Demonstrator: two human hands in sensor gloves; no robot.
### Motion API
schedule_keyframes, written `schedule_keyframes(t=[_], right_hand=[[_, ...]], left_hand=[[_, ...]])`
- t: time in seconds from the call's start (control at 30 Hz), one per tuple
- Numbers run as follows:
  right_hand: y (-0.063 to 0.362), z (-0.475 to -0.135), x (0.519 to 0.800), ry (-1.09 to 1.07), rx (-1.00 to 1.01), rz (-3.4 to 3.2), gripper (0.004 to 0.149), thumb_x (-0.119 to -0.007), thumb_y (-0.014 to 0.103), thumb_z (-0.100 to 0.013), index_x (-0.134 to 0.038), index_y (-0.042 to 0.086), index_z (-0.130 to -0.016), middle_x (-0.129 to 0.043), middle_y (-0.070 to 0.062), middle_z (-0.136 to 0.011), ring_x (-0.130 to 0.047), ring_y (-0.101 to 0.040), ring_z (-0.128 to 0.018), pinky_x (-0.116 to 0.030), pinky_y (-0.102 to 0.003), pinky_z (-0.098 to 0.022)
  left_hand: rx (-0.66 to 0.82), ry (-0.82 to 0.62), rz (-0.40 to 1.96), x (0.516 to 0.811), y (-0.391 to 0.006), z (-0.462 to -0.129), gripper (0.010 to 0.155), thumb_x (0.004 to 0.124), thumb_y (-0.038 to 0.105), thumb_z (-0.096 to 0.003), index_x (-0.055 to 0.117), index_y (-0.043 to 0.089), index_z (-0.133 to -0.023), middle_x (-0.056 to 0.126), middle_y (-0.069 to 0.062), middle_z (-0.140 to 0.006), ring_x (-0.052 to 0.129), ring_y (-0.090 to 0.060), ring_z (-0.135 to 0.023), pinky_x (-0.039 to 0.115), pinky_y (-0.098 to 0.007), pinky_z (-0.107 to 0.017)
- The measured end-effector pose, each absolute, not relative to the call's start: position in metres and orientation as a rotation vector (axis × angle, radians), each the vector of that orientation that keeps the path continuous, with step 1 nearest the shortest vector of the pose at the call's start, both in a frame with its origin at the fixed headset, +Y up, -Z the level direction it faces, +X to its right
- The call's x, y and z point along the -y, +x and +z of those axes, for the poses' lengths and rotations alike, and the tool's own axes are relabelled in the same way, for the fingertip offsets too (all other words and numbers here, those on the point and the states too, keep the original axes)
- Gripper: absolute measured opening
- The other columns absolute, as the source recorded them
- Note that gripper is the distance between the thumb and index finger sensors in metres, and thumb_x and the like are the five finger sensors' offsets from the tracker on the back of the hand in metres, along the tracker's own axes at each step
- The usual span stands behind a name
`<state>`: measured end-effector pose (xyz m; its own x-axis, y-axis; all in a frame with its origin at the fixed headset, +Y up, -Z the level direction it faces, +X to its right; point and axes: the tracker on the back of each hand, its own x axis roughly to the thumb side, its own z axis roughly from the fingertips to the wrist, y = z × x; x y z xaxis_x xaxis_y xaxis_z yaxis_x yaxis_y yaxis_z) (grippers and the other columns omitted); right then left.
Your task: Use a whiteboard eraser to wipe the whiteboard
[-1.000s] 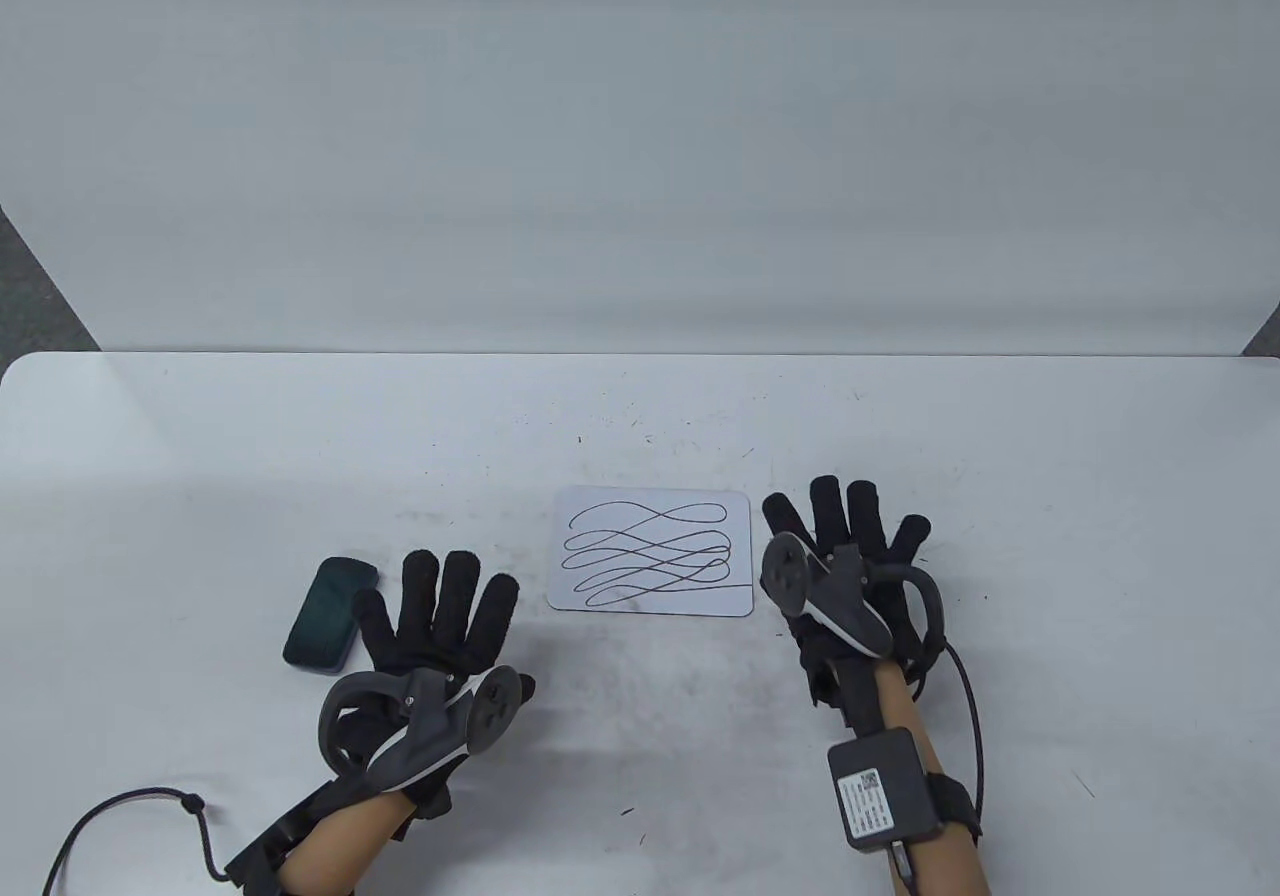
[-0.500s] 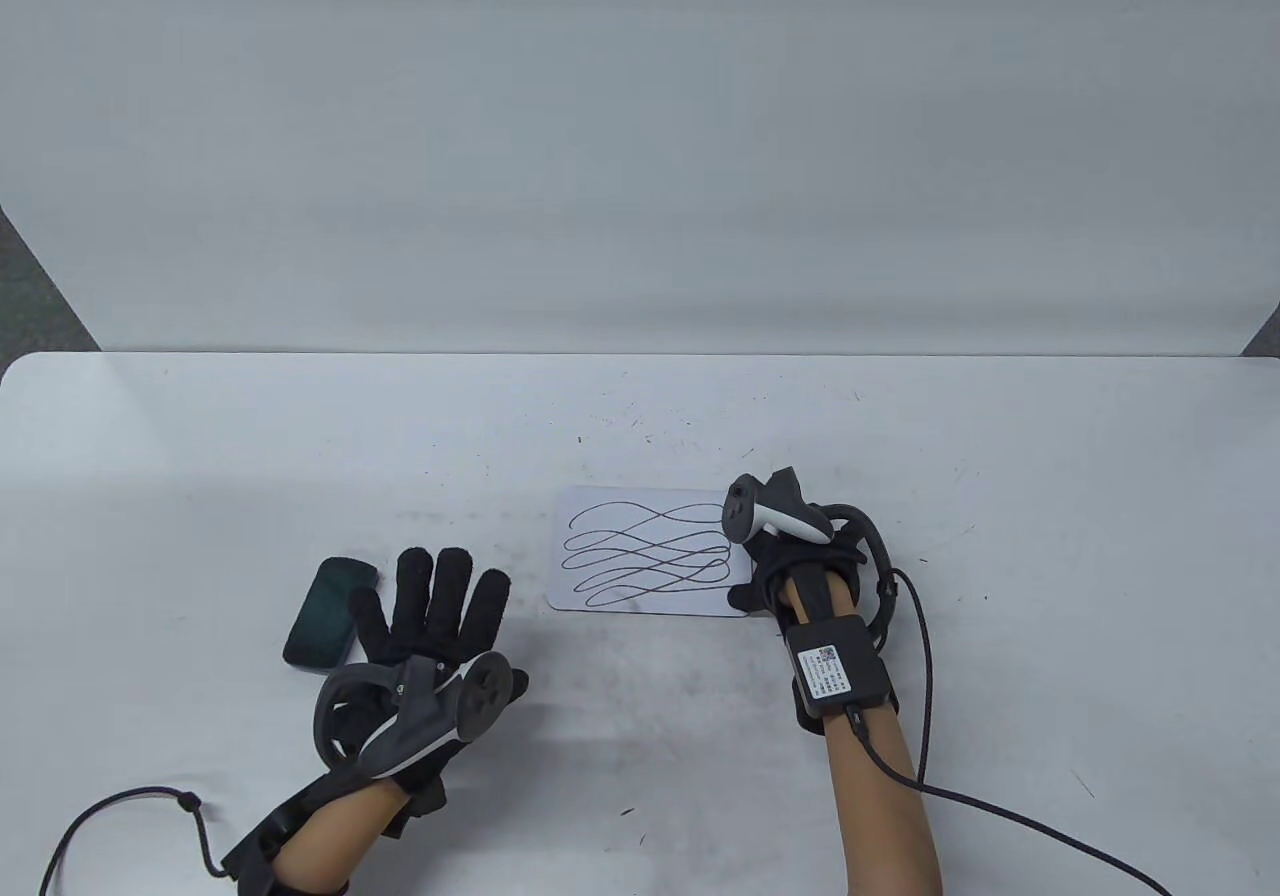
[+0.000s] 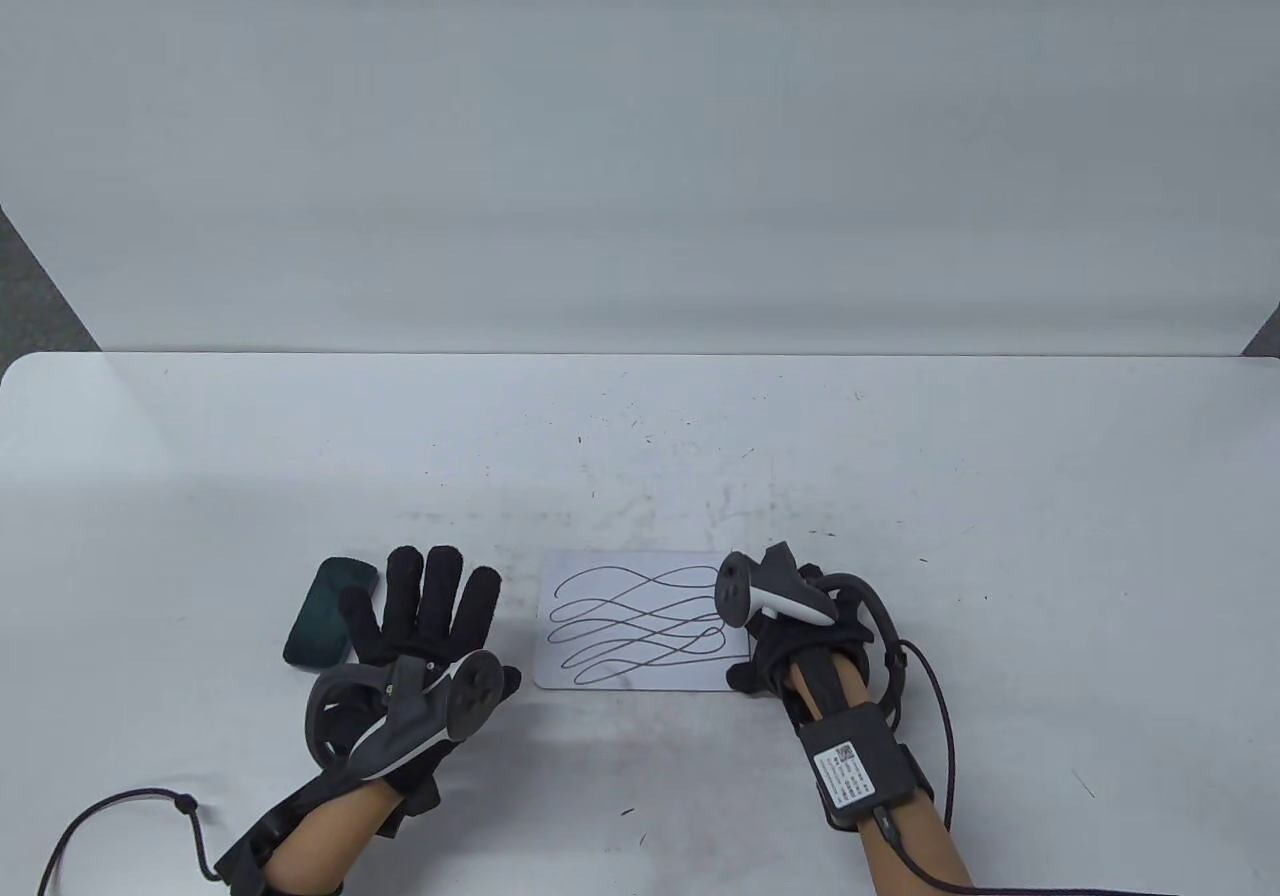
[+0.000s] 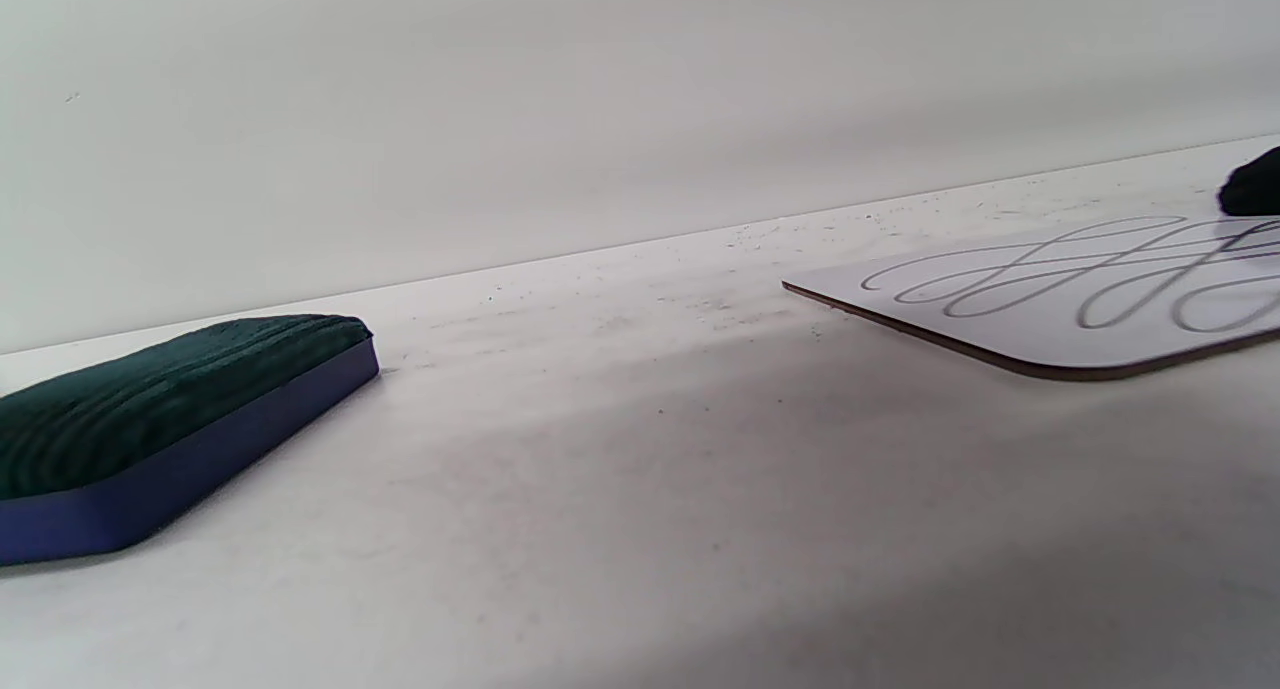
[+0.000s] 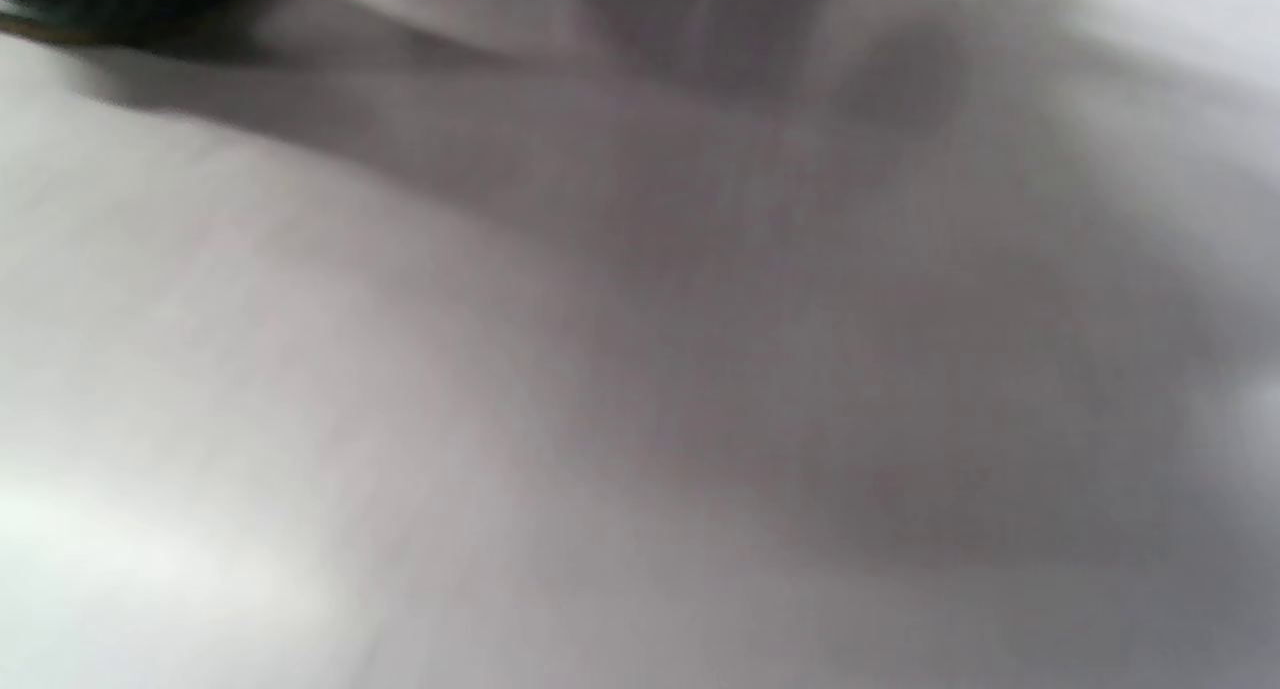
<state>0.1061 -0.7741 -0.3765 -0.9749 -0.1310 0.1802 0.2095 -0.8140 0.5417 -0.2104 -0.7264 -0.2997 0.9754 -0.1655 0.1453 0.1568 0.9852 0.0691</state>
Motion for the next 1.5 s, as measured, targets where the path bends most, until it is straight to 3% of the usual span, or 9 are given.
schedule_keyframes(t=[0.17,0.3,0.53,0.7,0.83,1.0,1.13,1.5], right_hand=[[0.100,-0.334,0.775,-0.270,0.859,-2.802,0.088,-0.064,0.060,-0.022,-0.013,0.036,-0.090,-0.014,-0.011,-0.108,-0.022,-0.044,-0.100,-0.035,-0.072,-0.066],[0.099,-0.319,0.777,-0.288,0.845,-2.833,0.089,-0.064,0.060,-0.023,-0.013,0.033,-0.091,-0.014,-0.011,-0.108,-0.023,-0.044,-0.100,-0.035,-0.072,-0.066],[0.100,-0.320,0.780,-0.295,0.870,-2.850,0.090,-0.063,0.060,-0.023,-0.011,0.033,-0.091,-0.011,-0.011,-0.108,-0.020,-0.045,-0.099,-0.034,-0.072,-0.066],[0.103,-0.320,0.782,-0.299,0.883,-2.878,0.090,-0.063,0.060,-0.023,-0.011,0.034,-0.091,-0.010,-0.011,-0.107,-0.018,-0.045,-0.099,-0.033,-0.072,-0.066],[0.104,-0.320,0.783,-0.297,0.895,-2.890,0.089,-0.063,0.060,-0.024,-0.010,0.035,-0.090,-0.008,-0.010,-0.107,-0.017,-0.044,-0.099,-0.033,-0.072,-0.066],[0.105,-0.320,0.783,-0.300,0.889,-2.889,0.089,-0.063,0.060,-0.024,-0.010,0.035,-0.091,-0.008,-0.010,-0.107,-0.017,-0.045,-0.099,-0.033,-0.072,-0.066],[0.106,-0.320,0.783,-0.298,0.888,-2.894,0.089,-0.063,0.060,-0.024,-0.010,0.035,-0.090,-0.008,-0.010,-0.107,-0.017,-0.045,-0.099,-0.033,-0.072,-0.066],[0.106,-0.320,0.783,-0.300,0.889,-2.895,0.089,-0.063,0.060,-0.024,-0.011,0.035,-0.090,-0.008,-0.010,-0.107,-0.017,-0.045,-0.098,-0.033,-0.072,-0.066]], left_hand=[[0.151,0.056,-0.169,0.727,-0.210,-0.298,0.093,0.056,0.067,-0.0405,0.005,0.032,-0.111,-0.001,-0.014,-0.120,0.000,-0.051,-0.111,0.020,-0.084,-0.069],[0.151,0.043,-0.178,0.730,-0.209,-0.299,0.093,0.056,0.067,-0.0406,0.006,0.032,-0.111,0.000,-0.014,-0.120,0.000,-0.051,-0.111,0.020,-0.083,-0.069],[-0.018,-0.019,-0.161,0.735,-0.252,-0.321,0.094,0.059,0.066,-0.0404,0.008,0.032,-0.111,0.008,-0.011,-0.122,0.008,-0.048,-0.115,0.023,-0.082,-0.071],[-0.277,-0.149,-0.129,0.745,-0.316,-0.337,0.097,0.061,0.067,-0.0393,0.014,0.024,-0.112,0.008,-0.013,-0.121,0.009,-0.049,-0.114,0.027,-0.080,-0.072],[-0.355,-0.300,-0.014,0.764,-0.342,-0.342,0.103,0.065,0.068,-0.0370,0.012,0.019,-0.111,0.009,-0.016,-0.119,0.012,-0.051,-0.112,0.031,-0.078,-0.073],[-0.430,-0.414,-0.034,0.779,-0.354,-0.345,0.110,0.064,0.069,-0.0364,0.002,0.014,-0.108,0.013,-0.018,-0.117,0.022,-0.050,-0.112,0.036,-0.076,-0.074],[-0.460,-0.440,0.089,0.786,-0.362,-0.345,0.105,0.064,0.070,-0.0350,0.010,0.016,-0.107,0.017,-0.016,-0.115,0.023,-0.050,-0.110,0.037,-0.073,-0.075],[-0.493,-0.453,0.043,0.786,-0.367,-0.345,0.100,0.062,0.075,-0.0305,0.022,0.018,-0.102,0.016,-0.016,-0.114,0.023,-0.050,-0.109,0.039,-0.070,-0.076]])
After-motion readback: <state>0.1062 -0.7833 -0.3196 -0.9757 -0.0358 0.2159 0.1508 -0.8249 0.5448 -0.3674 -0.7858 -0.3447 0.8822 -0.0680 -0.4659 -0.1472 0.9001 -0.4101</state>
